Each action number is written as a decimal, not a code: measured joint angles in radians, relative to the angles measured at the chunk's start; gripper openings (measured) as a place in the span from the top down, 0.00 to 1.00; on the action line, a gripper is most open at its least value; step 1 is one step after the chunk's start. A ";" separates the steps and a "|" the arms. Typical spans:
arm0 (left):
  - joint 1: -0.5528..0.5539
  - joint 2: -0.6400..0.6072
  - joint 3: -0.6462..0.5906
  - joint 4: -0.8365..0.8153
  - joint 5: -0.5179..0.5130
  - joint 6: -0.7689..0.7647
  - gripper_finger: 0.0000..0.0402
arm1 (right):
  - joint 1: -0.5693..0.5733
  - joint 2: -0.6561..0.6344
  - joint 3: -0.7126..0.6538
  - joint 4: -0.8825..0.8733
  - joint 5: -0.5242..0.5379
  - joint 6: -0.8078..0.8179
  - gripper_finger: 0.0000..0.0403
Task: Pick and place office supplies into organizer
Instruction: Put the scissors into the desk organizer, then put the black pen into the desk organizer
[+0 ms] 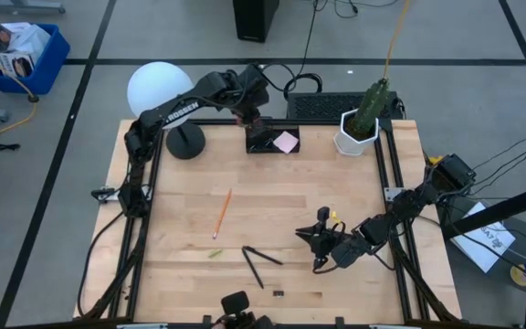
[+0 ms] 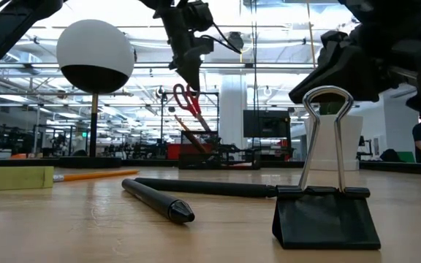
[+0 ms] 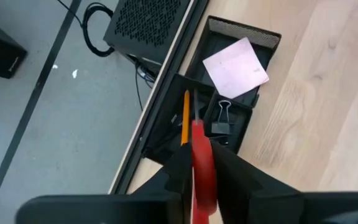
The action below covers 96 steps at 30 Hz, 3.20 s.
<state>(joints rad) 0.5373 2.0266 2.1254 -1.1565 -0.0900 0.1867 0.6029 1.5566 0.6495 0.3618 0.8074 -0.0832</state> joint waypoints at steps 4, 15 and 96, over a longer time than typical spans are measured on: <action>0.000 0.000 0.000 0.017 -0.014 0.008 0.76 | 0.000 0.000 0.000 0.015 0.000 -0.013 0.92; -0.043 -0.006 0.000 0.024 0.003 -0.148 0.64 | 0.000 0.000 0.000 0.015 0.000 -0.009 0.92; -0.917 -0.639 -1.394 1.616 -0.511 -0.531 0.63 | -0.159 0.571 0.017 0.559 -0.338 0.414 0.68</action>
<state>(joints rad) -0.3801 1.3872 0.7319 0.4594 -0.6014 -0.3447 0.4442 2.1281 0.6666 0.9206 0.4690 0.3312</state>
